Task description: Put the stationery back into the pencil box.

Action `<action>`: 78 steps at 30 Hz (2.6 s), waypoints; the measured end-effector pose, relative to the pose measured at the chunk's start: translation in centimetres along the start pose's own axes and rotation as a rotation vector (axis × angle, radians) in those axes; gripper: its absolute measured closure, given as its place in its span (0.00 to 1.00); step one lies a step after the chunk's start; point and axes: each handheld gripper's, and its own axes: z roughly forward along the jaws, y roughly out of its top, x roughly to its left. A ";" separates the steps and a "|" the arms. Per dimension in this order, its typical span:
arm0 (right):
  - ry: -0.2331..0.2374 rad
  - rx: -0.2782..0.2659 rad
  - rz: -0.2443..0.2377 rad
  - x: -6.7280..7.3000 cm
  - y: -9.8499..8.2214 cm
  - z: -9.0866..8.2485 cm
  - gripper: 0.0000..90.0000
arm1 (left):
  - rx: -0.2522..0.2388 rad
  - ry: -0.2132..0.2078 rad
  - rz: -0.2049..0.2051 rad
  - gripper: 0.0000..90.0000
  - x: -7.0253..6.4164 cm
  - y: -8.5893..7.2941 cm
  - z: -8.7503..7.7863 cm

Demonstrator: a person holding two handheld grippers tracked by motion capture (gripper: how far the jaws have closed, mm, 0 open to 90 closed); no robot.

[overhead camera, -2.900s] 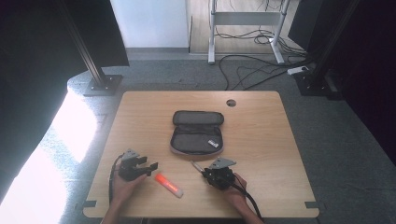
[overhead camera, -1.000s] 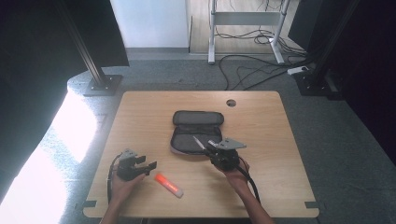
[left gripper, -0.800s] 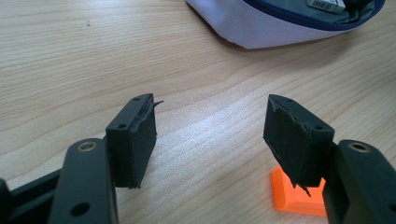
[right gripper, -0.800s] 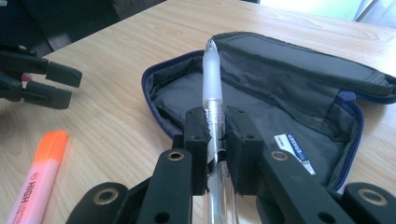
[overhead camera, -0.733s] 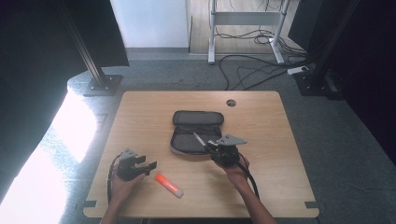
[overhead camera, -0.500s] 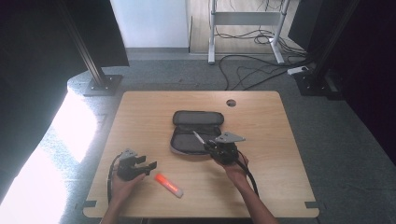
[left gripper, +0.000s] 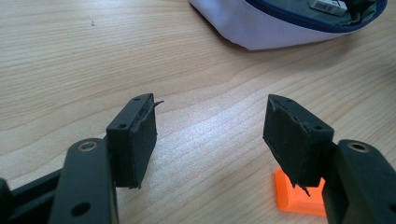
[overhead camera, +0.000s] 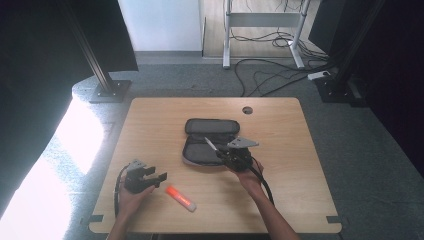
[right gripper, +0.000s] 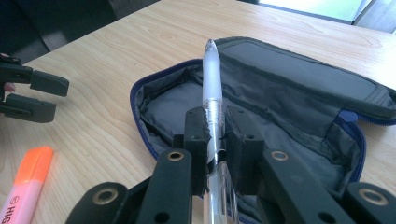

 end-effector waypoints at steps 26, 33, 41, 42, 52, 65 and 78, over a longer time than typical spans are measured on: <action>-0.010 0.033 0.023 -1.1 0.0 2.6 0.87 | 0.001 0.001 -0.003 0.39 0.1 0.0 0.0; 0.006 0.043 0.018 -1.2 0.6 3.7 0.87 | 0.002 0.002 -0.002 0.39 0.1 0.0 0.0; 0.005 0.058 0.008 -1.3 1.0 4.9 0.87 | -0.002 0.000 -0.006 0.39 0.3 0.0 -0.1; 0.003 0.060 0.004 -1.2 1.0 5.1 0.87 | -0.004 0.000 -0.011 0.39 0.3 -0.1 -0.1; 0.001 0.087 -0.016 -1.3 0.8 6.3 0.86 | -0.006 0.002 -0.012 0.39 0.5 -0.1 -0.2; -0.019 0.118 -0.034 -1.8 0.3 6.9 0.86 | -0.001 0.004 -0.012 0.39 0.6 -0.1 -0.2; -0.033 0.138 -0.043 -1.9 -0.1 7.4 0.85 | 0.002 0.003 -0.016 0.39 0.6 -0.1 -0.1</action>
